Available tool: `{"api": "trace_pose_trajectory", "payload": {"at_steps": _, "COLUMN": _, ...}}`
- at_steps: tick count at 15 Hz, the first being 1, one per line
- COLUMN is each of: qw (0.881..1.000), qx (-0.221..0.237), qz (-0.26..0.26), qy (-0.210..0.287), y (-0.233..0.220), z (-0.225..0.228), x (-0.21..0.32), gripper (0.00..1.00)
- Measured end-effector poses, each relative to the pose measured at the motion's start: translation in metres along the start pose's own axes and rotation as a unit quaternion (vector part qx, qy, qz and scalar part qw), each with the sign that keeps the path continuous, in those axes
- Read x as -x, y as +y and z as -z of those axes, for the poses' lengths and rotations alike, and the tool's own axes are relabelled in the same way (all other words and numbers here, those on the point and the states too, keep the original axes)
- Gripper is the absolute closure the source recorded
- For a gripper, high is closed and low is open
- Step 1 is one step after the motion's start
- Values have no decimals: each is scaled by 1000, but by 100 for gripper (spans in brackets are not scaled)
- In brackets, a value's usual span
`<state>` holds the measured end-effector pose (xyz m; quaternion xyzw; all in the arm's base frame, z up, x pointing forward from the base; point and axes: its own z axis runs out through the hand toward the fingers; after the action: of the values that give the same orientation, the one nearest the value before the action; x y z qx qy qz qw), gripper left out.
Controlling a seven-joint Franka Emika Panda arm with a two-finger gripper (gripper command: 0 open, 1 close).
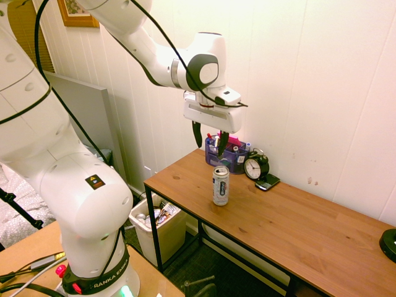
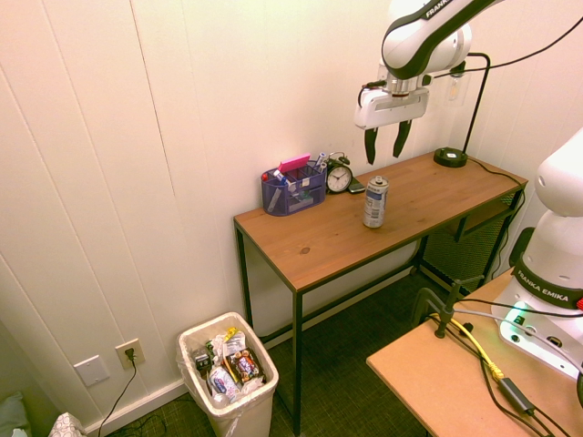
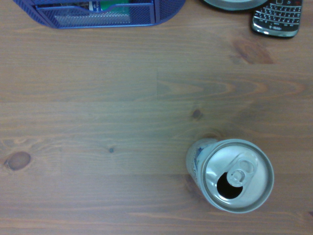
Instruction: Throw the can in the trash bin
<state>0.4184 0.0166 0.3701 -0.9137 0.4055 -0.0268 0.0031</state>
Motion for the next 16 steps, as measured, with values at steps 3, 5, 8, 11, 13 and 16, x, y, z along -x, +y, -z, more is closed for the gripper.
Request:
{"api": "trace_pose_trajectory", "payload": {"at_steps": 3, "qw": 1000, "qx": -3, "qz": -9, "qy": -8, "y": -1, "z": -1, "x": 0, "gripper": 0}}
{"api": "trace_pose_trajectory", "payload": {"at_steps": 5, "qw": 1000, "qx": -2, "qz": -13, "qy": -9, "y": 2, "z": -8, "x": -1, "gripper": 0}}
{"api": "trace_pose_trajectory", "payload": {"at_steps": 8, "qw": 1000, "qx": 1, "qz": -21, "qy": -11, "y": 15, "z": -35, "x": 1, "gripper": 0}}
{"api": "trace_pose_trajectory", "payload": {"at_steps": 11, "qw": 999, "qx": -1, "qz": -34, "qy": -6, "y": 27, "z": -66, "x": 8, "gripper": 0}}
{"api": "trace_pose_trajectory", "payload": {"at_steps": 13, "qw": 998, "qx": -12, "qz": -57, "qy": 1, "y": 28, "z": -86, "x": 10, "gripper": 0}}
{"api": "trace_pose_trajectory", "payload": {"at_steps": 16, "qw": 994, "qx": -28, "qz": -108, "qy": 13, "y": 22, "z": -124, "x": 8, "gripper": 0}}
